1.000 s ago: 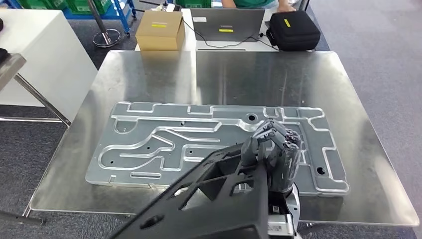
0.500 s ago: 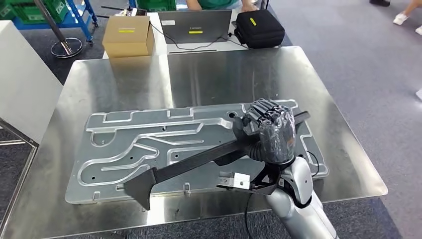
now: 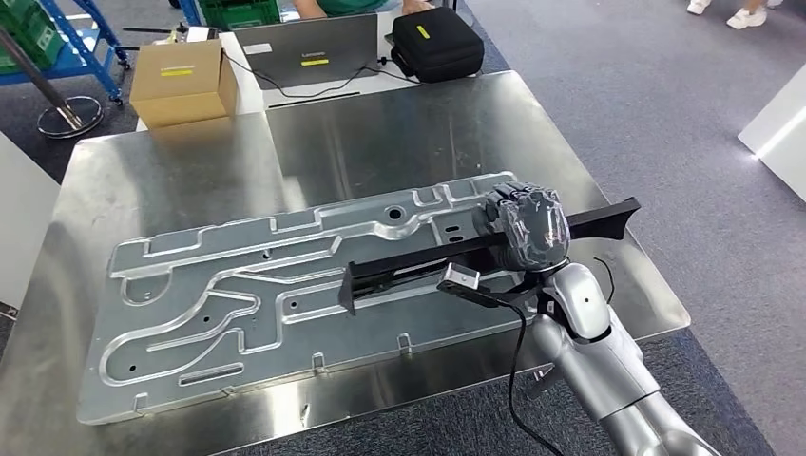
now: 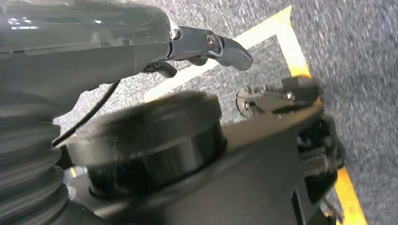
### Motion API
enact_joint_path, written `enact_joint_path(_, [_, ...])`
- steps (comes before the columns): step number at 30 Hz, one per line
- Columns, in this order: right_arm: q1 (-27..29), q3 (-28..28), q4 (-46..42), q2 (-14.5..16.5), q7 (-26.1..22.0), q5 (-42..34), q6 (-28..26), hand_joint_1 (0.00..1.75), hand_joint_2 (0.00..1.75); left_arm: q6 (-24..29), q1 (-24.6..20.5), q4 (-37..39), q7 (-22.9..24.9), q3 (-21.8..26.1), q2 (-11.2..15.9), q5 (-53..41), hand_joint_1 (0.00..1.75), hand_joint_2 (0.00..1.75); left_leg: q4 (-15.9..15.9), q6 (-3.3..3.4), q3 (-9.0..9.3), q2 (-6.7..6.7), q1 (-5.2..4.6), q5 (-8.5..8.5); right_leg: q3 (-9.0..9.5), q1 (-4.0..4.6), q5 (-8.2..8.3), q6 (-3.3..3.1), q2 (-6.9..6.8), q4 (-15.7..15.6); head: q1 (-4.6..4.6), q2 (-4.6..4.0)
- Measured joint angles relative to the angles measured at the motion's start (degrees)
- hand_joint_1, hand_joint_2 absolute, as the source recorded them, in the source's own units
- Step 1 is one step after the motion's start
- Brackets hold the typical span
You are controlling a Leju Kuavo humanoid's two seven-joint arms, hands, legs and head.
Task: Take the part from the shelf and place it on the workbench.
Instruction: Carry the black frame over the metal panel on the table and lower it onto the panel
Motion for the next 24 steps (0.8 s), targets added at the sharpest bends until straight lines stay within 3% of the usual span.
enact_joint_path(2, [-1.4, -0.3, 4.4, -0.6, 0.1, -0.1, -0.5, 1.64, 1.75, -0.1, 0.0, 0.0, 0.0, 0.0, -0.1, -0.2, 0.00, 1.75, 2.1, -0.43, -0.78, -1.86, 0.26, -1.66, 0.15, -0.31, 0.11, -0.67, 0.97, -0.2, -0.04, 0.01])
enact_joint_path(4, [-2.8, -0.7, 8.3, -0.9, 0.2, 0.1, -1.1, 1.64, 1.75, -0.1, 0.1, 0.0, -0.1, 0.0, -0.1, -0.4, 0.00, 1.75, 8.9, -0.53, -3.91, -4.15, 0.44, -5.15, 0.22, -0.37, 0.12, -1.15, 2.05, -0.3, -0.09, 0.01])
enact_joint_path(6, [-3.8, -1.3, 12.3, -1.2, -0.1, -0.2, -1.3, 1.64, 1.75, -0.3, 0.1, 0.0, -0.1, 0.0, -0.1, -0.4, 0.00, 1.75, 16.1, -0.48, -7.57, -4.71, 0.36, -7.47, 0.31, -0.17, 0.08, -1.33, 3.36, -0.3, -0.10, 0.01])
enact_joint_path(7, [-4.4, -1.6, 14.4, -1.3, -0.3, -0.5, -1.3, 1.64, 1.75, -0.3, 0.0, 0.0, 0.0, 0.0, -0.1, -0.5, 0.00, 1.75, 17.4, -0.36, -8.32, -4.82, 0.31, -7.08, 0.41, -0.06, 0.06, -1.37, 4.15, -0.2, -0.10, 0.01])
enact_joint_path(8, [-5.0, -1.9, 16.6, -1.4, -0.5, -0.8, -1.3, 1.64, 1.75, -0.3, -0.1, 0.0, 0.1, 0.0, -0.1, -0.5, 0.00, 1.75, 16.1, -0.14, -7.88, -4.97, 0.28, -5.48, 0.55, 0.02, 0.05, -1.38, 4.96, -0.2, -0.09, 0.01])
enact_joint_path(9, [-5.7, -2.3, 18.5, -1.5, -0.5, -1.0, -1.3, 1.64, 1.75, -0.3, -0.1, 0.0, 0.2, 0.0, -0.1, -0.5, 0.00, 1.75, 12.8, 0.21, -6.53, -5.45, 0.24, -3.14, 0.70, 0.08, 0.04, -1.37, 5.80, -0.2, -0.10, 0.01])
enact_joint_path(11, [-7.4, -3.2, 22.8, -1.6, -0.8, -1.2, -1.5, 1.64, 1.75, 0.0, 0.0, 0.0, 0.6, 0.0, -0.1, -0.5, 0.00, 1.75, 4.9, 1.04, -3.48, -7.98, 0.24, 0.45, 0.71, 0.11, 0.05, -1.17, 7.19, -0.1, -0.07, 0.01])
enact_joint_path(13, [-8.7, -4.3, 26.7, -2.0, -1.0, -1.4, -1.8, 1.64, 1.75, 0.3, 0.1, 0.0, 0.8, 0.0, -0.2, -0.5, 0.00, 1.75, 1.0, 1.45, -2.14, -9.66, 0.10, 1.17, 0.33, -0.13, 0.21, -0.46, 8.20, -0.1, -0.05, 0.01])
enact_joint_path(15, [-9.5, -5.3, 29.5, -2.6, -1.0, -1.5, -1.9, 1.64, 1.75, 0.5, 0.0, 0.0, 1.0, 0.0, -0.3, -0.5, 0.00, 1.75, 0.3, 1.73, -1.82, -9.09, 0.00, 1.29, 0.12, -0.38, 0.48, 0.47, 8.94, -0.4, -0.08, 0.01])
enact_joint_path(16, [-9.8, -5.7, 30.7, -2.9, -0.9, -1.6, -1.8, 1.64, 1.75, 0.6, -0.1, 0.0, 1.0, 0.0, -0.4, -0.5, 0.00, 1.75, -0.1, 2.01, -1.57, -8.76, 0.06, 1.57, 0.05, -0.37, 0.34, 0.83, 8.23, -0.2, -0.04, 0.01])
enact_joint_path(18, [-10.8, -6.5, 33.1, -3.3, -1.1, -2.1, -1.4, 1.64, 1.75, 0.7, -0.1, 0.0, 0.9, 0.0, -0.6, -0.5, 0.00, 1.75, -0.8, 2.57, -1.09, -7.99, 0.26, 2.15, -1.16, -0.29, -1.58, 1.28, 5.29, 2.7, 0.21, 0.01])
enact_joint_path(19, [-11.2, -6.9, 34.3, -3.4, -1.1, -2.4, -1.0, 1.64, 1.75, 0.7, 0.0, 0.0, 0.9, 0.0, -0.6, -0.5, 0.00, 1.75, -0.9, 2.74, -1.02, -7.66, 0.20, 2.25, -2.49, -0.31, -3.32, 1.49, 3.61, 5.8, 0.33, 0.01])
enact_joint_path(21, [-11.7, -7.7, 36.2, -3.4, -1.1, -2.8, -0.6, 1.64, 1.75, 0.7, 0.1, 0.1, 0.8, 0.0, -0.7, -0.4, 0.00, 1.75, -0.9, 2.88, -1.04, -7.02, 0.13, 2.25, -5.72, -0.58, -6.52, 1.96, 2.47, 12.7, 0.42, 0.01])
enact_joint_path(22, [-11.8, -8.0, 37.1, -3.5, -1.1, -2.9, -0.6, 1.64, 1.75, 0.7, 0.1, 0.1, 0.8, 0.0, -0.7, -0.4, 0.00, 1.75, -0.9, 2.86, -1.01, -6.75, 0.13, 2.21, -6.56, -0.73, -6.90, 2.16, 2.37, 14.6, 0.42, 0.01])
enact_joint_path(23, [-12.0, -8.3, 37.7, -3.6, -1.0, -2.9, -0.6, 1.64, 1.75, 0.7, 0.2, 0.1, 0.7, 0.0, -0.7, -0.4, 0.00, 1.75, -0.8, 2.81, -0.95, -6.53, 0.13, 2.14, -6.46, -0.85, -6.30, 2.30, 2.33, 14.5, 0.43, 0.01])
enact_joint_path(24, [-12.2, -8.6, 38.3, -3.8, -1.0, -2.9, -0.6, 1.64, 1.75, 0.7, 0.2, 0.1, 0.6, 0.0, -0.7, -0.4, 0.00, 1.75, -0.8, 2.71, -0.83, -6.34, 0.13, 2.04, -5.16, -0.93, -4.73, 2.35, 2.28, 12.2, 0.43, 0.01])
